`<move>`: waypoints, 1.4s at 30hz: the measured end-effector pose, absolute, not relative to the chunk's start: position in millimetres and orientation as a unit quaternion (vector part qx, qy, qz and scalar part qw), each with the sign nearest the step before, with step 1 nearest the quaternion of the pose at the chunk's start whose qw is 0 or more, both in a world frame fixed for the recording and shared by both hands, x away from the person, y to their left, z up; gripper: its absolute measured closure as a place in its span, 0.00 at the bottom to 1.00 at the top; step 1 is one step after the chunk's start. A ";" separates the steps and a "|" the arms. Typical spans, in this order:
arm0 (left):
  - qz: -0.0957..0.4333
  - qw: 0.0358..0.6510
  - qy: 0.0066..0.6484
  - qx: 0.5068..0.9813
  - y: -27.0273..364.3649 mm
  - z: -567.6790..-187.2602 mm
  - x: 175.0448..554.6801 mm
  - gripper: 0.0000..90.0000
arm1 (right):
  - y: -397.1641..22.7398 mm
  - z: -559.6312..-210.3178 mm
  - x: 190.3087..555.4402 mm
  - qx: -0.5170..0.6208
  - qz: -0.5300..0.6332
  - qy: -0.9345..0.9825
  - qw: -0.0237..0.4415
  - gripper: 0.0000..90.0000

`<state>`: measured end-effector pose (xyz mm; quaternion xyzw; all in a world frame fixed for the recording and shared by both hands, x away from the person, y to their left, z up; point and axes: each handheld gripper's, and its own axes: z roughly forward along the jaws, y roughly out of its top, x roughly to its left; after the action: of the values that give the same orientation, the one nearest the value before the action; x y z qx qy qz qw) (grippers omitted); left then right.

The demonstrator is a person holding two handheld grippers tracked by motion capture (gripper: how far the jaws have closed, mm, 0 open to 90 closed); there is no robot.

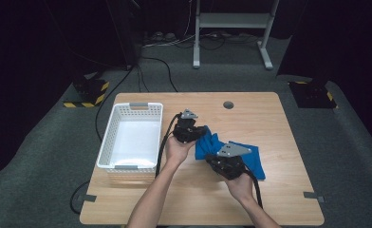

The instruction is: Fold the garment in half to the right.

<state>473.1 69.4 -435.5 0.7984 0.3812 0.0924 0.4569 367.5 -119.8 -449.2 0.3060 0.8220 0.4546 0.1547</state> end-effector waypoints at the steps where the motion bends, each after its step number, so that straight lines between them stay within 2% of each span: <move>1: 0.092 0.457 0.381 0.798 69.4 -435.5 473.1 0.92 | -119.5 -448.9 367.6 0.306 0.456 0.822 0.153 0.96; 42: 0.107 0.467 0.394 0.785 118.7 -412.3 456.4 0.93 | -88.3 -430.1 363.7 0.283 0.498 0.810 0.129 0.96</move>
<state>456.4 118.7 -412.3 0.7847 0.3936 0.1067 0.4669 363.7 -88.3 -430.1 0.2830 0.8096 0.4977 0.1294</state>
